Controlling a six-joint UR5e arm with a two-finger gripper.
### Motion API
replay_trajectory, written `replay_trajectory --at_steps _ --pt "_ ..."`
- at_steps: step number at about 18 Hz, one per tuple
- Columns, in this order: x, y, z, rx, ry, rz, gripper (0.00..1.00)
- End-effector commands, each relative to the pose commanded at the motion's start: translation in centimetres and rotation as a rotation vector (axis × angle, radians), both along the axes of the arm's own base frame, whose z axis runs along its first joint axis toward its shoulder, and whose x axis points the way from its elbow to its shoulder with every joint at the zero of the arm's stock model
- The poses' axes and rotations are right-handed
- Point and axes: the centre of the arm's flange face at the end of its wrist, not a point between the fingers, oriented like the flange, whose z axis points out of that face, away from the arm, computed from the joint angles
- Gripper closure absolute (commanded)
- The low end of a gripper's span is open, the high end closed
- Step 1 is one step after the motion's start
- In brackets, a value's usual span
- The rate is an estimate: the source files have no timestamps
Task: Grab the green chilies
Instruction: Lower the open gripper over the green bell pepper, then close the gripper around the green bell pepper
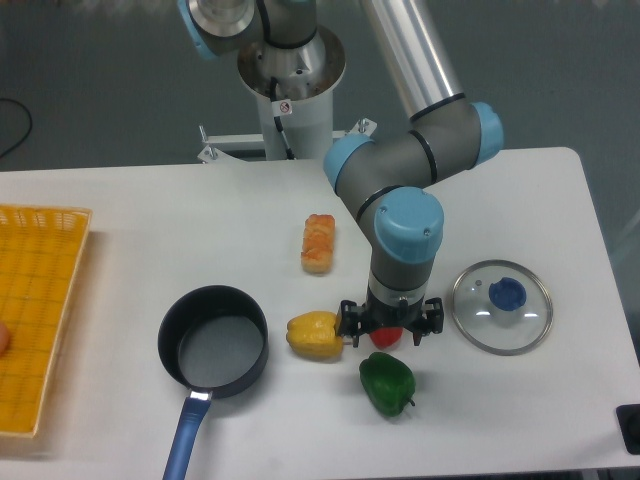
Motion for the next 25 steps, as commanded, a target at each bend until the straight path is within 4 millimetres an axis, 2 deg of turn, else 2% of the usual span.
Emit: replay_trajectory --at_steps 6,9,12,23,25 --pt "-0.6 0.4 -1.1 0.021 -0.004 0.150 0.00" --pt "-1.0 1.2 -2.0 0.024 -0.008 0.190 0.00" --pt "-1.3 2.0 -2.8 0.022 -0.014 0.200 0.00" --pt "-1.6 2.3 -4.5 0.016 -0.019 0.213 0.00" --pt "-1.7 2.4 -5.5 0.010 -0.026 0.214 0.00"
